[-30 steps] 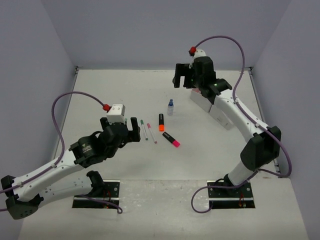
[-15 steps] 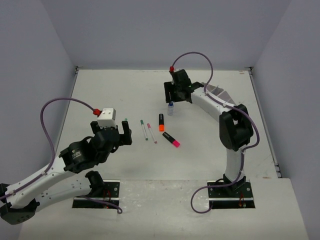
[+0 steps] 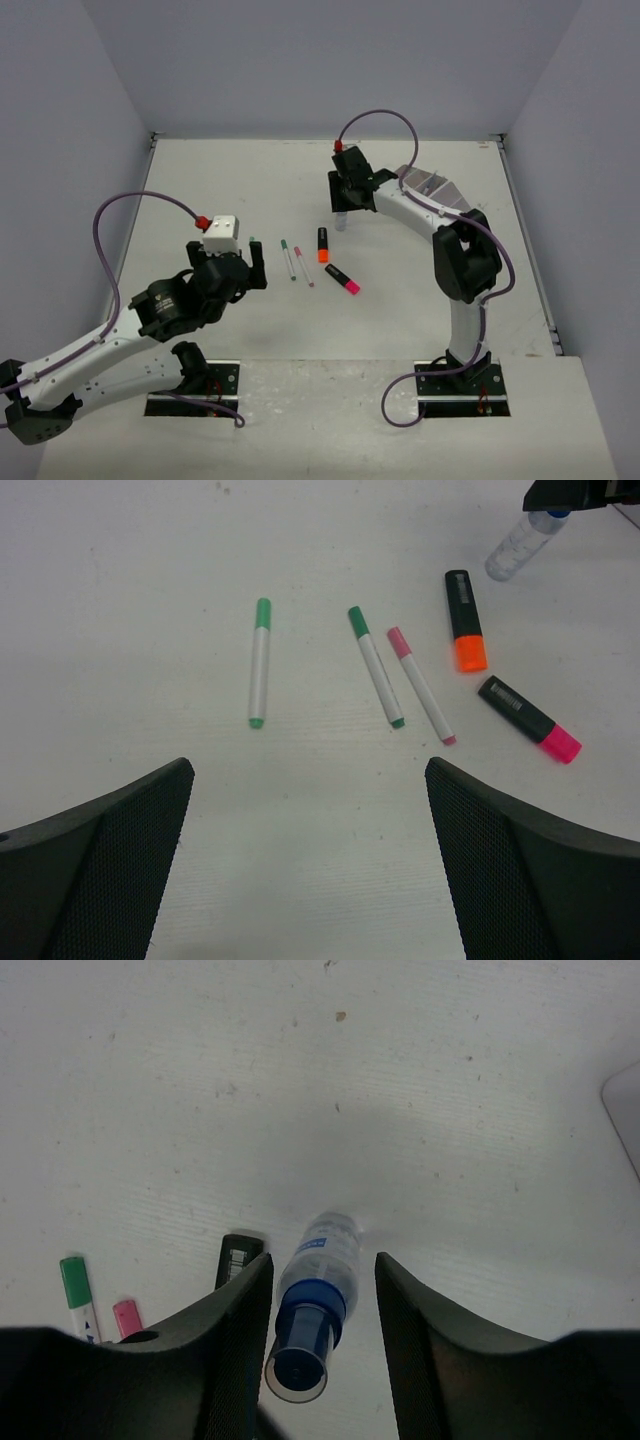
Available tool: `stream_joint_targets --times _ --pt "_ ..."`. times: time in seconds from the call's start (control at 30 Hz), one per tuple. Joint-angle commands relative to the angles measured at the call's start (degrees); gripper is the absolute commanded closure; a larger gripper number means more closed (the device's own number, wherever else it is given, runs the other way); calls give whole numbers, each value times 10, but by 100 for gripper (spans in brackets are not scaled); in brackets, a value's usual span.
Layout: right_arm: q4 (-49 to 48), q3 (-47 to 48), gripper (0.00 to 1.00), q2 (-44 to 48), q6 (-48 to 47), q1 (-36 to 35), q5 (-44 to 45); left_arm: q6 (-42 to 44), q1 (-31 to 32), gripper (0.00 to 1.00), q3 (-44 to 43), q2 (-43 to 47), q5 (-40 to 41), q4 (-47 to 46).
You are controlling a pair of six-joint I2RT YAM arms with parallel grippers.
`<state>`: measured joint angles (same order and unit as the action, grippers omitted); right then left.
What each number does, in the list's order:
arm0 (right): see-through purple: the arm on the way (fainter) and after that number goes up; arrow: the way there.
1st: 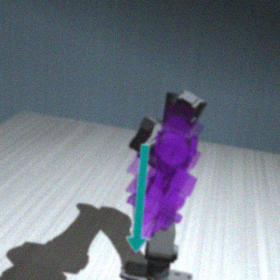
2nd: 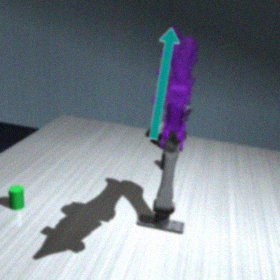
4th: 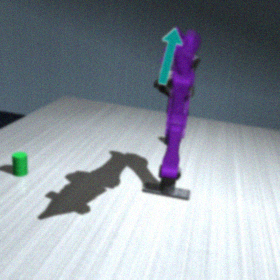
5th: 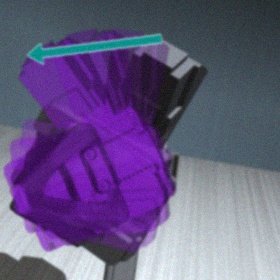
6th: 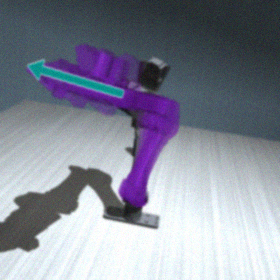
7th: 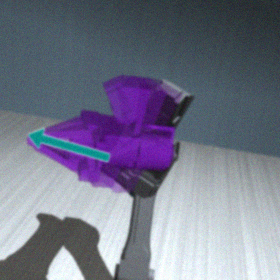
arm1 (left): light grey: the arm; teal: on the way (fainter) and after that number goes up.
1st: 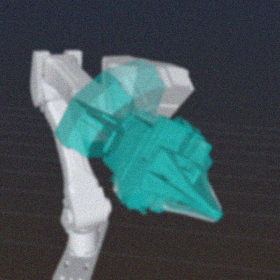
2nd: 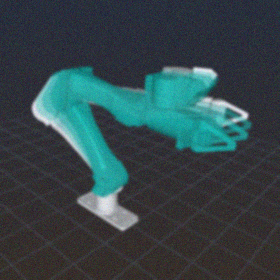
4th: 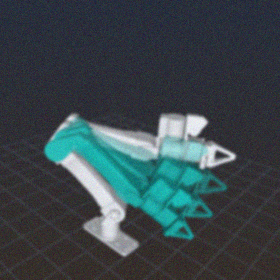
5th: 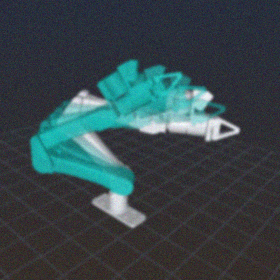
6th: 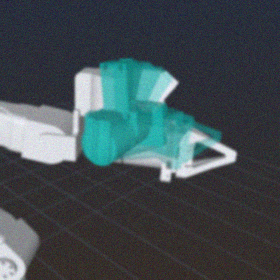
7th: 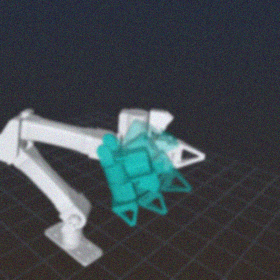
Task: Sort the stationery into containers
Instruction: Pick up the stationery from the center of the board, then place the stationery in the storage box.
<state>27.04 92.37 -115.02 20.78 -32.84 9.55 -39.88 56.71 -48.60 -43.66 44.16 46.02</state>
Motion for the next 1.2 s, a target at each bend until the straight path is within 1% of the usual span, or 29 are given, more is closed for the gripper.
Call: stream_joint_targets --times 0.0,0.07,0.13,0.17,0.2,0.33,0.43,0.53,0.57,0.6,0.73,0.83,0.93,0.97,1.07,1.17 --pt "7 -7 67 38 22 -5 20 6 -1 0 2 8 14 -6" --pt "11 -5 89 38 22 -10 20 8 -1 0 3 10 14 -7" --pt "16 -3 93 41 24 -12 31 8 -1 0 3 12 15 -7" --pt "18 -2 99 42 25 -13 34 8 -1 0 3 12 14 -7" --pt "19 -2 100 47 26 -14 35 9 -1 0 3 12 14 -7" --pt "26 -5 100 78 29 -14 33 7 -1 0 2 11 15 -6" --pt "37 -12 100 117 22 -13 37 6 -1 0 3 12 16 -5" --pt "55 -23 100 182 10 -2 57 6 -1 0 2 15 15 -5" --pt "59 -31 100 219 8 13 57 6 -1 0 3 16 14 -6" --pt "61 -39 100 220 9 13 52 6 -1 0 3 16 14 -6" --pt "69 -87 100 339 11 93 51 10 -1 0 3 22 12 -9" --pt "80 -98 100 386 3 154 59 13 -1 0 4 23 7 -12" --pt "108 -93 100 403 -8 204 131 16 0 0 4 24 5 -15" --pt "109 -95 100 408 -9 213 143 16 -1 0 4 24 4 -15" --pt "100 -107 100 417 -1 248 154 16 -1 0 5 24 3 -16" --pt "93 -111 100 403 4 277 145 17 -1 0 6 23 -1 -17"
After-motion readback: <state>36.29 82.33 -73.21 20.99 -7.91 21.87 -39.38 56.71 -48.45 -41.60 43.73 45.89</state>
